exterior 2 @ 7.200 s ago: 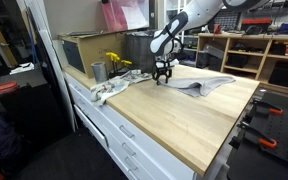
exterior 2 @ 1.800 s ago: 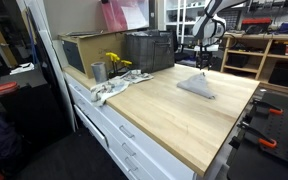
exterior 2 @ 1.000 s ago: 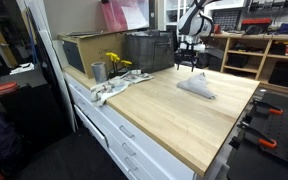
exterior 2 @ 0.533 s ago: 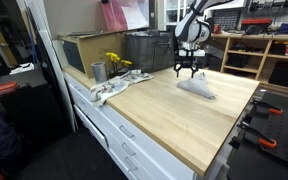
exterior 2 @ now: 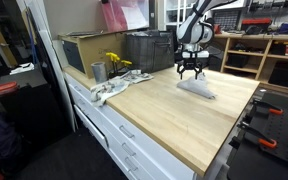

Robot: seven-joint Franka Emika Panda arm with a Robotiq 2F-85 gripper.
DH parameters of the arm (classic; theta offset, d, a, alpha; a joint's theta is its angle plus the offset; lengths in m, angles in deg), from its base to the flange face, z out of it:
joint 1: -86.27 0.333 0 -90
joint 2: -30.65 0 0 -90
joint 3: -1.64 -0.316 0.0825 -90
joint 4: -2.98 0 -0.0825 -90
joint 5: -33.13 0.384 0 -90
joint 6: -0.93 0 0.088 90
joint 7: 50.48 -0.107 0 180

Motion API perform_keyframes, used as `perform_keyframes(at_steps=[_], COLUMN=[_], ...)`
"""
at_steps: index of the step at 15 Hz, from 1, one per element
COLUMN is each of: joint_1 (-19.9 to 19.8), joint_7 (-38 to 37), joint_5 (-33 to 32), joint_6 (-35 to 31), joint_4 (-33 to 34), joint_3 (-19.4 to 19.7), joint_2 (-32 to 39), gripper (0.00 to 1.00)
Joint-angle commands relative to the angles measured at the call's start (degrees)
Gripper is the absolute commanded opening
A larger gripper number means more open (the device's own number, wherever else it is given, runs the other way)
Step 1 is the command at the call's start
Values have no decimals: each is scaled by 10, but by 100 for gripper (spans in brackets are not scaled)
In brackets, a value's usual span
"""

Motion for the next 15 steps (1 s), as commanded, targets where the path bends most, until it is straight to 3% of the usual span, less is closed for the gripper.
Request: perform_keyframes(at_steps=[1,7,11,15], joint_1=[-2,14,42,53], joint_7=[62,181,168,155], joint_5=[2,-54,-149,-182], joint_6=[-13,-39,-97,-148], joint_4=[-85,-190,-243,-273], joint_3=[-7,-9,14,21], joint_2=[-73,-132,-143,-141], gripper=[100,100,100,100])
